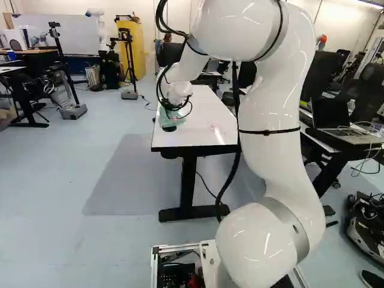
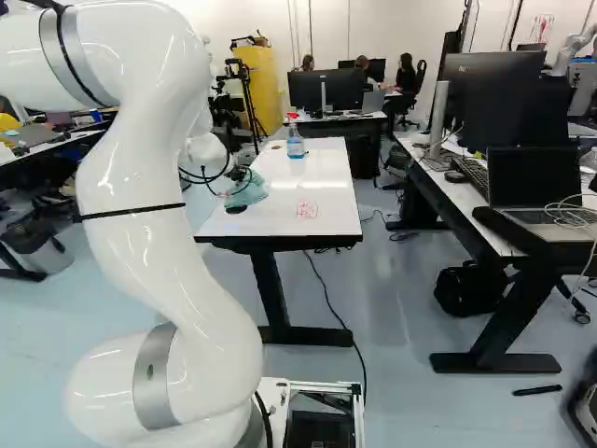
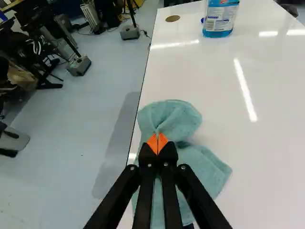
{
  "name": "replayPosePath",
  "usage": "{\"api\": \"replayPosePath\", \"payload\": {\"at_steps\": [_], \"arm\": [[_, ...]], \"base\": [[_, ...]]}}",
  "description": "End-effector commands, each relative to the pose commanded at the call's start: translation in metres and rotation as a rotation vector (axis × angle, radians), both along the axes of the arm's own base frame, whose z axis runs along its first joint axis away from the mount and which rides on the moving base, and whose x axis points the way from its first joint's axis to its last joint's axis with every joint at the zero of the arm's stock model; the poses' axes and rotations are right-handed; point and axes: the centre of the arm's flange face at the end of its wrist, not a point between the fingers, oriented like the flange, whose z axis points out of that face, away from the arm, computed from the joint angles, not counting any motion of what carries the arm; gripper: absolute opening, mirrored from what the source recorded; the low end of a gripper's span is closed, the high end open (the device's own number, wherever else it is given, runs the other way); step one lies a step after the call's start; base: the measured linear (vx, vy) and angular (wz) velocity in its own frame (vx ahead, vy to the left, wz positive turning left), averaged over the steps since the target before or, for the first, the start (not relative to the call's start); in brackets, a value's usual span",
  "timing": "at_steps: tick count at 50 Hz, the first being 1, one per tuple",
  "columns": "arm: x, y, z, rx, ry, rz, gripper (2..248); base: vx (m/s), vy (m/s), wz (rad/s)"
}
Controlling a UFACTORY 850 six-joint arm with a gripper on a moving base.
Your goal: Clean the table with the green towel
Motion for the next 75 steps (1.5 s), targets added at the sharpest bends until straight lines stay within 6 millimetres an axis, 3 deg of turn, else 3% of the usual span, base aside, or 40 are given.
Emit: {"api": "replayPosePath", "payload": {"at_steps": [56,75], "arm": [[-0.013,0.001,-0.013,-0.016,0.204,0.036,20],[0.001,-0.012,-0.014,-0.012,0.198,0.01,20]], "base": [[0.003,0.001,0.0],[0.0,0.0,0.0]]}}
